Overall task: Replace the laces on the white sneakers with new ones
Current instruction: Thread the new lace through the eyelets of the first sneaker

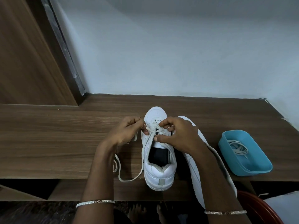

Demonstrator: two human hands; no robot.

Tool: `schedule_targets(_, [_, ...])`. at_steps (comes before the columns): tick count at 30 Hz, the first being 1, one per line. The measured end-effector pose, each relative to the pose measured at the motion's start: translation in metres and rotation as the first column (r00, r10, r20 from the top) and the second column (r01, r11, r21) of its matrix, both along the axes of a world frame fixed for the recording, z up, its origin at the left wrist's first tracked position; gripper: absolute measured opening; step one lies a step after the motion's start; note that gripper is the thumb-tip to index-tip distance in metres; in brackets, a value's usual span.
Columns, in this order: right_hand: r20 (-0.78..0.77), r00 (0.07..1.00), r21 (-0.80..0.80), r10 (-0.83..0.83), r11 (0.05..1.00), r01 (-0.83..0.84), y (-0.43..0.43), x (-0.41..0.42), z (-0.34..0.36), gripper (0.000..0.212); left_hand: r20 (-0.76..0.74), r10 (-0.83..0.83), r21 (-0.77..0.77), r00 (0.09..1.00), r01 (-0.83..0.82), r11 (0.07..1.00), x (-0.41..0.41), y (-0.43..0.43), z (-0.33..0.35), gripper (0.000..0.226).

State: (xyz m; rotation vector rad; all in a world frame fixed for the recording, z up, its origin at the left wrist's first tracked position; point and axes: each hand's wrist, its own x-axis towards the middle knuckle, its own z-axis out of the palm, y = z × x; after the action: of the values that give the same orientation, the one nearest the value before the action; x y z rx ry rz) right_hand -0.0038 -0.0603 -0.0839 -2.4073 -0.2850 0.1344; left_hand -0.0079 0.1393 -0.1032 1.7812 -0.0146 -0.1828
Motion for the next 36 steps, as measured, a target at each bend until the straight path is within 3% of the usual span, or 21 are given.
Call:
schedule_targets(4, [0.063,0.998,0.063,-0.023,0.998,0.019,-0.001,0.004,-0.004,0.009,-0.010,-0.017,0.024,1.000,0.017,1.000,-0.003,0.003,0.002,0.023])
schedule_targets(7, [0.079,0.997,0.065,-0.028,0.998,0.023,0.000,0.005,-0.008,0.018,0.011,-0.064,0.056,0.998,0.063,0.996,-0.006,0.005,0.003,0.008])
schedule_targets(11, [0.116,0.993,0.048,-0.018,0.999,0.013,0.006,0.008,-0.017,0.023,0.026,-0.076,0.049,0.997,0.075,0.996,-0.007,0.005,0.001,0.008])
schedule_targets(15, [0.132,0.991,-0.079,-0.026,0.996,0.037,0.010,0.006,-0.018,0.023,0.021,-0.097,0.080,0.995,0.095,0.992,-0.005,0.006,-0.002,0.010])
schedule_targets(20, [0.087,0.995,0.039,-0.046,0.998,0.042,0.004,0.006,-0.013,0.030,0.013,-0.108,0.104,0.994,0.106,0.989,-0.004,0.006,-0.004,0.011])
schedule_targets(27, [0.196,0.980,0.111,-0.027,0.994,0.005,0.013,0.005,-0.025,0.039,0.003,-0.125,0.113,0.992,0.124,0.986,-0.003,0.004,-0.005,0.012])
schedule_targets(32, [0.182,0.983,0.082,-0.027,0.997,0.012,0.015,0.002,-0.027,0.047,0.005,-0.151,0.114,0.989,0.149,0.982,-0.004,0.004,-0.004,0.015])
schedule_targets(36, [0.200,0.979,0.047,-0.034,0.999,0.025,0.018,0.001,-0.031,0.068,-0.072,-0.163,0.085,0.984,0.168,0.982,-0.004,0.001,-0.003,0.014])
